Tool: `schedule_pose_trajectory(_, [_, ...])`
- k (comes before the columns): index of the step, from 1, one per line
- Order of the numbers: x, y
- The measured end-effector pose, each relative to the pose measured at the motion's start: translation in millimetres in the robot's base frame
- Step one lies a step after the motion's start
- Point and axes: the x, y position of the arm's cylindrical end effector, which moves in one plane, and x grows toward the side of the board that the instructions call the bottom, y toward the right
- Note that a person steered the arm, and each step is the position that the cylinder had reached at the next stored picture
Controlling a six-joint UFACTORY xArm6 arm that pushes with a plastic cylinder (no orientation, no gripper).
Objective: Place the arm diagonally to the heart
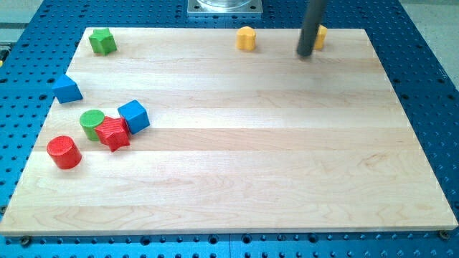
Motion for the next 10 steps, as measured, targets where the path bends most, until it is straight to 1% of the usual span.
schedule_pose_trajectory(1, [-24.9, -4.0])
schedule_pose_trajectory(2, [-34.7, 40.9])
schedule_pose_trajectory(3, [-34.7, 63.5])
schedule_pose_trajectory(4, [-36.1, 11.6])
schedule_pose_trajectory(5, [-27.6, -76.1])
schedule_pose_trajectory(6, [-16.1, -131.6])
schedule_pose_trajectory(7, [3.4, -122.2])
schedule_pose_trajectory(8, [51.8, -112.6])
schedule_pose_trajectory(9, [67.2, -129.0])
schedule_pose_trajectory(10, [67.0, -205.1])
